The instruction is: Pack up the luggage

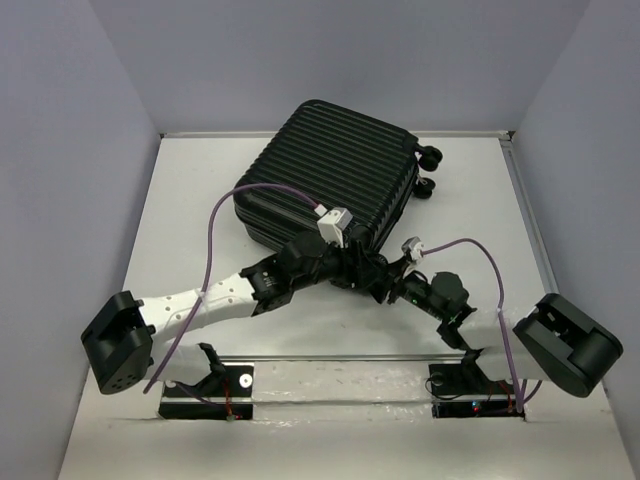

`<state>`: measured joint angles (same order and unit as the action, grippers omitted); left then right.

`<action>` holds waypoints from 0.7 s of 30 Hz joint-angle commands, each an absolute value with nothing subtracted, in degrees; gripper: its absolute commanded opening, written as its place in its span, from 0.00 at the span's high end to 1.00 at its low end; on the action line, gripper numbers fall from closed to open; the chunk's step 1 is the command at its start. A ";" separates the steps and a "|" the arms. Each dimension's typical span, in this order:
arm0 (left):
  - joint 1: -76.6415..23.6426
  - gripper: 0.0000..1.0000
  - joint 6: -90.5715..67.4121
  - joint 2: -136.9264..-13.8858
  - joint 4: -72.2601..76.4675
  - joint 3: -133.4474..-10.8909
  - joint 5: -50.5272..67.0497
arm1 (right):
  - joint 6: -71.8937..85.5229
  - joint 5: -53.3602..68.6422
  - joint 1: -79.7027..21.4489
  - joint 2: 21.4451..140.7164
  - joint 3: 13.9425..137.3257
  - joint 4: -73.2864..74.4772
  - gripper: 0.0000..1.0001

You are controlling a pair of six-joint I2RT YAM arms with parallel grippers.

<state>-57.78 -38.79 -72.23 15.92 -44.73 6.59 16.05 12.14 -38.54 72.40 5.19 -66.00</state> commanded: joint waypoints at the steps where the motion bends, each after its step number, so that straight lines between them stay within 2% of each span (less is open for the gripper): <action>1: -58.18 0.29 -40.43 -73.56 21.09 -48.25 4.84 | 14.59 10.20 -38.32 74.00 8.79 -75.31 0.54; 6: -58.80 0.35 -41.83 -74.26 24.42 -48.78 1.85 | 15.20 8.97 -38.32 77.77 8.35 -80.49 0.54; 10: -59.50 0.38 -42.28 -75.32 26.80 -48.69 1.06 | 17.57 10.02 -38.32 78.31 6.16 -84.11 0.63; 13: -59.77 0.47 -42.97 -75.41 28.82 -48.25 0.62 | 19.95 11.34 -38.32 77.96 4.49 -85.25 0.64; 15: -59.94 0.58 -43.33 -75.24 30.49 -48.16 -1.39 | 21.88 10.55 -38.32 77.70 3.52 -84.73 0.62; 17: -60.20 0.64 -43.33 -74.97 31.37 -48.34 -1.93 | 23.46 9.15 -38.32 76.21 2.03 -82.02 0.53; 20: -60.29 0.75 -43.42 -74.80 31.73 -48.43 -3.25 | 24.26 4.23 -38.32 73.40 0.62 -79.02 0.46; 21: -60.29 0.84 -43.50 -74.79 32.16 -48.25 -3.51 | 23.82 3.35 -38.32 72.61 0.53 -76.49 0.44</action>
<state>-59.83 -43.66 -76.05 22.52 -45.80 0.25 22.41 9.02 -38.54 75.79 3.09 -72.34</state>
